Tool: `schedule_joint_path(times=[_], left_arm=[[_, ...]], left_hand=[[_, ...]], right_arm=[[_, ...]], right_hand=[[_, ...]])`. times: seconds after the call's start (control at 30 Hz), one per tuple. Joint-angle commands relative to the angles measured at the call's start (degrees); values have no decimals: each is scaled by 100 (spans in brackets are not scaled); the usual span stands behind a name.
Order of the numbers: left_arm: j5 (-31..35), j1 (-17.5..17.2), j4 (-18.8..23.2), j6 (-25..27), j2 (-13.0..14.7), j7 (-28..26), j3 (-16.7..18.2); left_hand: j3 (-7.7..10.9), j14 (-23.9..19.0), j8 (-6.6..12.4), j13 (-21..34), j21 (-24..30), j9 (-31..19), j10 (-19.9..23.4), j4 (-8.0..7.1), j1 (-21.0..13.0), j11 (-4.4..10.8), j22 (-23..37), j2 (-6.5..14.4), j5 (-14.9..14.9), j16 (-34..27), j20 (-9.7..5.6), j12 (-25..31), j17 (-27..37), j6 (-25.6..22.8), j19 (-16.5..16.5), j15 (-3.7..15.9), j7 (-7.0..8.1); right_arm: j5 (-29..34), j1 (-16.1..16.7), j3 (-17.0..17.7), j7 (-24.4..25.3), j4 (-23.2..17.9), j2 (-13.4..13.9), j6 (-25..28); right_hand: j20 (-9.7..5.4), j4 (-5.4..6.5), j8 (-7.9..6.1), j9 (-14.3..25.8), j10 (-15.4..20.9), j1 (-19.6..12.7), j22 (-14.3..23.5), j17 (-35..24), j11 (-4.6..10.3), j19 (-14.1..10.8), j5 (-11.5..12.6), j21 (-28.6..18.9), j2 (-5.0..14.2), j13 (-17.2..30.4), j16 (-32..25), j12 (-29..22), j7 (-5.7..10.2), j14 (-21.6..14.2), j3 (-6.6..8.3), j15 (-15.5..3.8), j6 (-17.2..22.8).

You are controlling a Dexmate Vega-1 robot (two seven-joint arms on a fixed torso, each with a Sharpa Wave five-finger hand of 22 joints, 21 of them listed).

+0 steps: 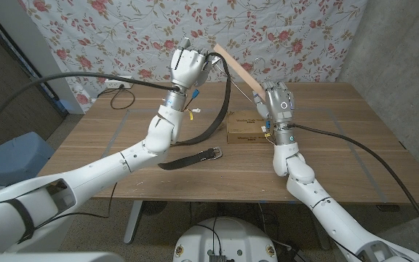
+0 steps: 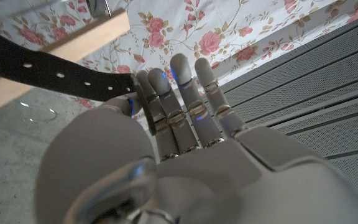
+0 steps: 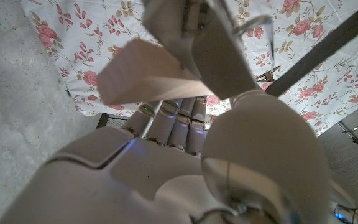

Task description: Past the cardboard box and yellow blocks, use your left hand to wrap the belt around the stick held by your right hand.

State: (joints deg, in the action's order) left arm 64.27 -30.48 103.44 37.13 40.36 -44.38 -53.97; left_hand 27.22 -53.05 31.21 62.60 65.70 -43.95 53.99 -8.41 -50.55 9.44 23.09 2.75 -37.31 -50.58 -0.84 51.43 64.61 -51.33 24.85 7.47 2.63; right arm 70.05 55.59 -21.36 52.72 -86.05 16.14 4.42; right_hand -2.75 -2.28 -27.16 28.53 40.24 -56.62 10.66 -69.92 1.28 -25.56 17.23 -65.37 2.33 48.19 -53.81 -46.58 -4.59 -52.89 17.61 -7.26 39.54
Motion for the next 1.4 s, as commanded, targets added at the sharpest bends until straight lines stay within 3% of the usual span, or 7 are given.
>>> schedule_joint_path(times=[0.03,0.3,0.47,0.7,0.93,1.1,1.4], left_arm=[[84,-250,578,-789,-100,-94,512],[297,-28,465,-1047,-314,154,528],[335,96,417,-1130,-423,353,564],[198,224,274,-1157,-637,368,662],[209,362,217,-899,-789,690,717],[187,479,297,-747,-772,1117,765],[553,847,547,-506,-623,2480,700]], left_hand=[[-14,-78,51,42,50,-29,-6,-24,-98,109,-9,37,-51,55,-31,-20,5,-3,-5,407,-62],[-50,-158,38,47,95,3,3,-43,-120,138,-75,40,-106,135,-36,-51,7,-22,10,418,-69],[-64,-150,27,-7,109,18,7,-50,-133,133,-120,41,-135,208,-46,-104,-7,-20,17,421,-72],[-92,-223,21,-4,136,40,19,-59,-150,157,-177,47,-166,277,-51,-132,-19,-39,17,423,-74],[-107,-249,1,-19,160,80,31,-60,-165,154,-211,47,-186,313,-55,-160,2,-53,26,428,-79],[-115,-266,0,-14,179,88,43,-61,-176,153,-220,40,-203,346,-52,-170,12,-68,21,420,-79],[-119,-357,-22,-18,194,127,73,-69,-213,144,-294,32,-257,462,-33,-214,-24,-94,4,414,-101]], right_arm=[[-7,61,-64,70,-39,15,-57],[110,232,-153,552,-211,204,-412],[158,364,-48,1128,-292,257,-730],[1268,814,1075,1128,-482,-601,-1832],[1625,915,1420,1128,-535,-824,-2251],[1777,948,1401,1128,-551,-680,-2230],[1765,925,1253,1128,-429,-450,-2115]], right_hand=[[-599,38,-77,289,641,-721,-2,-11,699,6,29,-55,730,21,15,18,956,-42,31,-548,1035],[-619,45,-70,299,635,-715,-7,-10,704,15,31,-66,728,32,20,22,963,-46,27,-549,1020],[-647,59,-66,308,603,-699,-15,49,675,43,33,-58,727,16,94,48,963,20,21,-548,1006],[-681,87,-55,334,551,-676,-28,84,694,86,39,-36,734,22,178,70,1003,33,16,-554,963],[-710,106,-45,330,532,-662,-38,122,723,98,46,-17,734,33,266,78,1019,43,13,-559,962],[-746,131,-42,349,518,-639,-43,158,738,143,51,14,735,28,347,92,1051,58,4,-559,933],[-761,141,-48,362,511,-639,-41,186,744,171,64,37,736,22,445,109,1079,45,0,-562,936]])
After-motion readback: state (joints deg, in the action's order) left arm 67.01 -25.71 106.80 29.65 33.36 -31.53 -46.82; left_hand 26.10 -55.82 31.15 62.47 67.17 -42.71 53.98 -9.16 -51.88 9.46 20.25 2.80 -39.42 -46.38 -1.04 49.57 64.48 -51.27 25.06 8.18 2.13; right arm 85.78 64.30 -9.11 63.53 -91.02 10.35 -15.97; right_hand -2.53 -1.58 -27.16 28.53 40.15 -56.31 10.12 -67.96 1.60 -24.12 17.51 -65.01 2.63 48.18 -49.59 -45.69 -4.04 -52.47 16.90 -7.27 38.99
